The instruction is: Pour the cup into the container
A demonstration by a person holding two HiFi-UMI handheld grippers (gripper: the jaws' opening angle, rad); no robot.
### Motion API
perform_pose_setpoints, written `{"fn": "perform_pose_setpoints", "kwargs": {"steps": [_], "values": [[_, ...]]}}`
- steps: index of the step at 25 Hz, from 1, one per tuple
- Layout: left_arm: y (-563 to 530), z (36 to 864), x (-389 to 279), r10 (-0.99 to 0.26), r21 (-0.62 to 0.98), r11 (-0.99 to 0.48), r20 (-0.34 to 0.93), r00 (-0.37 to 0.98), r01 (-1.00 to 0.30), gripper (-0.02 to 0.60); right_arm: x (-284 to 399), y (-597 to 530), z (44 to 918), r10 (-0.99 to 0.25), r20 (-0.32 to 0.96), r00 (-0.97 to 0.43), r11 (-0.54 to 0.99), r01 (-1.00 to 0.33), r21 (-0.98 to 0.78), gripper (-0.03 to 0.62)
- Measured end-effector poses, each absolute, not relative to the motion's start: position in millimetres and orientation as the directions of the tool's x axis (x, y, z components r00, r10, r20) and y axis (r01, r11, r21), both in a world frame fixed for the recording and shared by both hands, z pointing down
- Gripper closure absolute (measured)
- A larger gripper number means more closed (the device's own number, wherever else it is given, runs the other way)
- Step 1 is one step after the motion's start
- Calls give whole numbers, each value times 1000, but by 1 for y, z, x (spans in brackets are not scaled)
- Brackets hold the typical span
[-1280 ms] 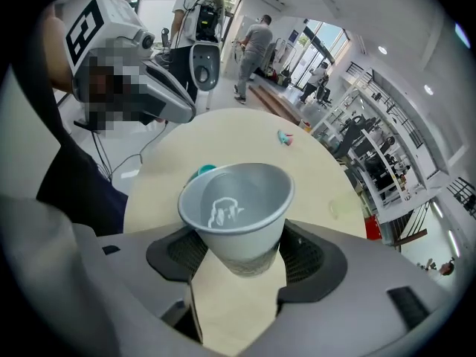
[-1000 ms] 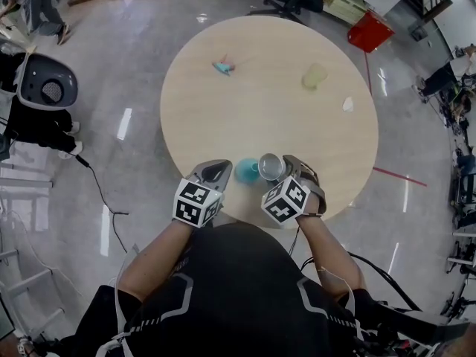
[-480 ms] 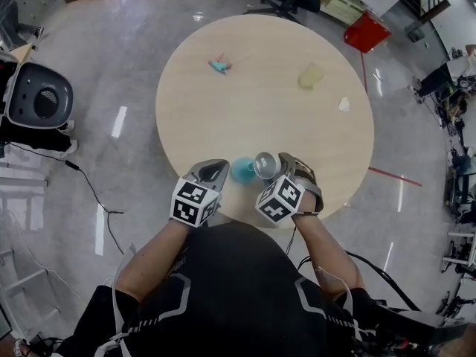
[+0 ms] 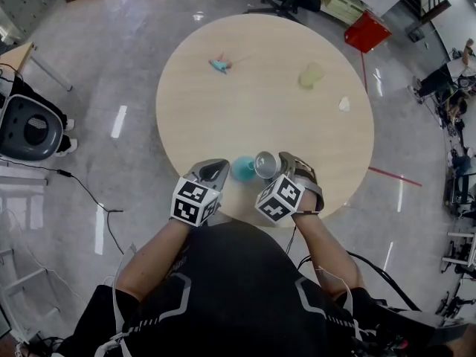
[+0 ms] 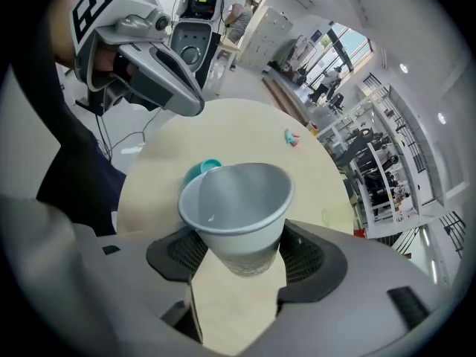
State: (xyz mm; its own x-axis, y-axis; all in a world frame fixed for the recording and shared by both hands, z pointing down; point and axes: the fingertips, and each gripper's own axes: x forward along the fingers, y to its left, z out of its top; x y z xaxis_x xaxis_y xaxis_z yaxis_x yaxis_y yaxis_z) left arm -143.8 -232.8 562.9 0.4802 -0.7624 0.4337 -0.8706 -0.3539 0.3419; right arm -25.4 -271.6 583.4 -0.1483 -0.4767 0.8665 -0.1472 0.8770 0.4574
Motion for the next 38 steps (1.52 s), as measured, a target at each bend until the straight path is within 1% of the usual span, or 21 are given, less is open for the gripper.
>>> {"fn": "perform_pose_setpoints", "kwargs": {"steps": [22, 38], "values": [[-235, 562, -141, -765, 357, -350, 425, 485, -866, 580, -24, -276, 580, -485, 865, -125, 873, -120, 472, 292], [-234, 567, -139, -753, 345, -360, 441, 488, -867, 580, -20, -274, 578, -488, 866, -111, 872, -105, 478, 292]]}}
